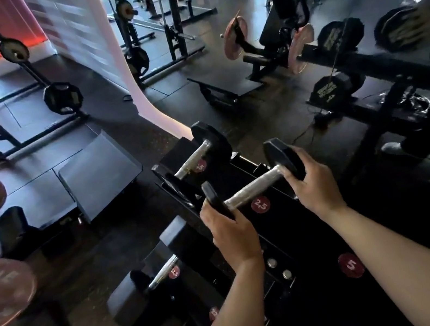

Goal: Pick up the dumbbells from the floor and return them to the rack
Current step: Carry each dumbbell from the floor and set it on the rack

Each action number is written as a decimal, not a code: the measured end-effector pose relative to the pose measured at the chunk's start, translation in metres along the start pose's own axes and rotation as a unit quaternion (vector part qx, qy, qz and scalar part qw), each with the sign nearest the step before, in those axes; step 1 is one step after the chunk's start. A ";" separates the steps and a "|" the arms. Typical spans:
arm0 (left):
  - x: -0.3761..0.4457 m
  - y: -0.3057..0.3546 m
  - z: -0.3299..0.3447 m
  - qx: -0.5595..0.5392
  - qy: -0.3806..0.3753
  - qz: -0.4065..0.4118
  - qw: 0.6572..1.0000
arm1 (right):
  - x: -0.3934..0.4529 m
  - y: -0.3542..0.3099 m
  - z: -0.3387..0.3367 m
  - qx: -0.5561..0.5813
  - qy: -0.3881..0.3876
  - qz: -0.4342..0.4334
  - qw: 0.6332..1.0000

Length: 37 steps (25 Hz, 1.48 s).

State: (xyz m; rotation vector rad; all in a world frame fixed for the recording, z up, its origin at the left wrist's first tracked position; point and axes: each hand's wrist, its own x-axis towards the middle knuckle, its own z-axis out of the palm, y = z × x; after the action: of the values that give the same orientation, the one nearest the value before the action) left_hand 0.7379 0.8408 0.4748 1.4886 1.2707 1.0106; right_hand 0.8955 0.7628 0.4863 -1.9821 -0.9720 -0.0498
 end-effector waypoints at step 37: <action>-0.114 0.094 0.067 0.071 -0.194 0.325 0.923 | -0.108 0.008 -0.207 0.028 0.207 0.191 0.959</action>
State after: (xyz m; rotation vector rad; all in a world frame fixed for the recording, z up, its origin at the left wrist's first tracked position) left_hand 0.8096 0.7138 0.5452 2.1727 0.5724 0.9652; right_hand 0.8928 0.5414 0.5618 -1.9674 -0.3126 -0.2099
